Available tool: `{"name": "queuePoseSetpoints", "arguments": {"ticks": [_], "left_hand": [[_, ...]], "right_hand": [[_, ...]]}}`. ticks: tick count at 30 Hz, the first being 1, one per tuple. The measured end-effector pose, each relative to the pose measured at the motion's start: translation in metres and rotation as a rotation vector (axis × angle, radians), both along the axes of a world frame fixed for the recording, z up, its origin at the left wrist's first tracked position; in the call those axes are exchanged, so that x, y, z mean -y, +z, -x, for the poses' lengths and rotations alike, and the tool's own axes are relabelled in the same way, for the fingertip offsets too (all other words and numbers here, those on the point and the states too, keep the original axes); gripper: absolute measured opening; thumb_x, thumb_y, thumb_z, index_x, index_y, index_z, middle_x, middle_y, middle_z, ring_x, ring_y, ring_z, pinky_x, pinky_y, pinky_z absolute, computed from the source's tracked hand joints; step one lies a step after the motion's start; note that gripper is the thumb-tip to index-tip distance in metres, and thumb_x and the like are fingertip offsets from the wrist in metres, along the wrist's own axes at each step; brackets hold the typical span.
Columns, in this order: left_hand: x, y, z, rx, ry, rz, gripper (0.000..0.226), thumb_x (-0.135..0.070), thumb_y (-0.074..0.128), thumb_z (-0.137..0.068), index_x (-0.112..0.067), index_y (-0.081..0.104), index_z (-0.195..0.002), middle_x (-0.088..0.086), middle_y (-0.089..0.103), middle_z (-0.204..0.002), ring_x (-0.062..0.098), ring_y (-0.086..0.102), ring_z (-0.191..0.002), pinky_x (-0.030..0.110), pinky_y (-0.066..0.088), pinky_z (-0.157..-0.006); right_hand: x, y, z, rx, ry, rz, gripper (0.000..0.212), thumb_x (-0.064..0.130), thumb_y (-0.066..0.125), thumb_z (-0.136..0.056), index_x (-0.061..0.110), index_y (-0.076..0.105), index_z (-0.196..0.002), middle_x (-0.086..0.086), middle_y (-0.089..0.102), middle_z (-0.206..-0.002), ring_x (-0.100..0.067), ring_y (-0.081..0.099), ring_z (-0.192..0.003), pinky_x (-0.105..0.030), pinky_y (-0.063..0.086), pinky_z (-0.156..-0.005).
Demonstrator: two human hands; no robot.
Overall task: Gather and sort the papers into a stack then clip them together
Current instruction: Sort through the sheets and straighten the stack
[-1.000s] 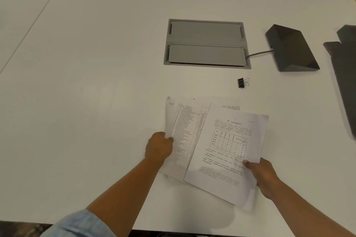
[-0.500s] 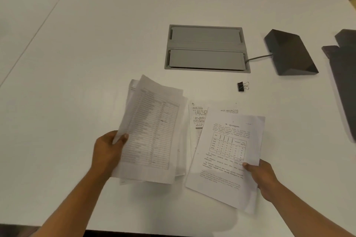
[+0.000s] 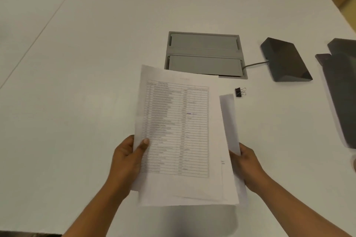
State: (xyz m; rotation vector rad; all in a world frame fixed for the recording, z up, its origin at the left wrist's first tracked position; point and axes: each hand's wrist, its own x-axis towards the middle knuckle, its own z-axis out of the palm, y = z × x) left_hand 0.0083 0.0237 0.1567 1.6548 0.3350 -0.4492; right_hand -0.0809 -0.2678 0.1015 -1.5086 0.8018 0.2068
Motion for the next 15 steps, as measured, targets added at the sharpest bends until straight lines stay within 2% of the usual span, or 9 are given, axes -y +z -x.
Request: {"name": "queuePoseSetpoints", "arguments": {"ticks": [2,4,7,8,10,12,13,14,15], "left_hand": [[0.012,-0.001,0.004,-0.015,-0.017,-0.002,0.015,-0.027,0.064,-0.093,-0.017,0.073,-0.100,0.000,0.079,-0.095,0.021,0.076,-0.085,0.038,0.061,-0.075],[0.021,-0.004,0.007,-0.020,-0.027,-0.057,0.016,-0.030,0.066,-0.092,-0.018,0.072,-0.100,-0.002,0.079,-0.096,0.020,0.075,-0.088,0.033,0.060,-0.075],[0.025,-0.009,0.003,0.096,-0.056,-0.365,0.044,-0.043,0.073,-0.083,-0.019,0.060,-0.118,-0.009,0.060,-0.123,0.014,0.060,-0.109,0.032,0.051,-0.091],[0.024,-0.009,0.001,0.093,-0.077,-0.373,0.052,-0.045,0.073,-0.082,-0.022,0.056,-0.125,-0.011,0.054,-0.127,0.013,0.056,-0.114,0.035,0.049,-0.096],[0.024,-0.003,-0.009,-0.076,-0.111,-0.109,0.049,-0.041,0.071,-0.086,-0.023,0.057,-0.129,-0.010,0.063,-0.127,0.017,0.063,-0.114,0.042,0.050,-0.100],[0.027,-0.002,-0.015,-0.254,-0.140,0.161,0.038,-0.032,0.067,-0.090,-0.023,0.063,-0.127,-0.003,0.074,-0.118,0.023,0.069,-0.111,0.049,0.049,-0.102],[0.028,-0.002,-0.016,-0.267,-0.157,0.202,0.035,-0.028,0.066,-0.092,-0.023,0.064,-0.126,-0.002,0.075,-0.117,0.024,0.070,-0.110,0.052,0.049,-0.102],[0.030,-0.002,-0.016,-0.253,-0.168,0.205,0.034,-0.024,0.065,-0.093,-0.023,0.064,-0.126,-0.001,0.075,-0.116,0.024,0.070,-0.109,0.052,0.049,-0.102],[0.032,-0.003,-0.016,-0.239,-0.167,0.209,0.034,-0.020,0.065,-0.093,-0.022,0.063,-0.127,-0.001,0.075,-0.115,0.024,0.071,-0.108,0.052,0.050,-0.101]], "right_hand": [[-0.008,0.013,-0.006,0.034,0.015,-0.040,0.017,0.017,0.067,-0.092,0.016,0.071,-0.108,-0.007,0.079,-0.097,-0.028,0.076,-0.087,-0.036,0.061,-0.069],[-0.013,0.025,-0.011,0.049,0.023,-0.075,0.015,0.012,0.065,-0.092,0.013,0.072,-0.106,-0.012,0.078,-0.094,-0.029,0.076,-0.082,-0.036,0.060,-0.065],[-0.017,0.040,-0.015,0.061,0.028,-0.119,0.015,0.010,0.063,-0.093,0.014,0.072,-0.104,-0.014,0.077,-0.093,-0.027,0.076,-0.078,-0.034,0.059,-0.062],[-0.018,0.044,-0.015,0.061,0.026,-0.131,0.015,0.011,0.062,-0.093,0.015,0.073,-0.103,-0.015,0.077,-0.094,-0.026,0.076,-0.077,-0.034,0.059,-0.062],[-0.017,0.049,-0.017,0.055,0.013,-0.141,0.015,0.018,0.059,-0.096,0.019,0.072,-0.103,-0.013,0.077,-0.096,-0.024,0.075,-0.079,-0.034,0.059,-0.067],[-0.015,0.049,-0.018,0.018,-0.042,-0.180,0.025,0.045,0.052,-0.095,0.029,0.068,-0.104,-0.004,0.074,-0.101,-0.022,0.070,-0.092,-0.037,0.055,-0.084],[-0.013,0.047,-0.020,-0.010,-0.072,-0.213,0.039,0.060,0.046,-0.090,0.031,0.065,-0.108,0.001,0.072,-0.104,-0.021,0.068,-0.098,-0.038,0.053,-0.089],[-0.012,0.049,-0.022,-0.027,-0.086,-0.247,0.049,0.067,0.043,-0.085,0.031,0.063,-0.111,0.002,0.072,-0.104,-0.021,0.067,-0.100,-0.037,0.053,-0.089],[-0.012,0.051,-0.023,-0.019,-0.073,-0.270,0.048,0.065,0.043,-0.087,0.029,0.064,-0.110,0.002,0.073,-0.101,-0.021,0.069,-0.096,-0.036,0.054,-0.083]]}}
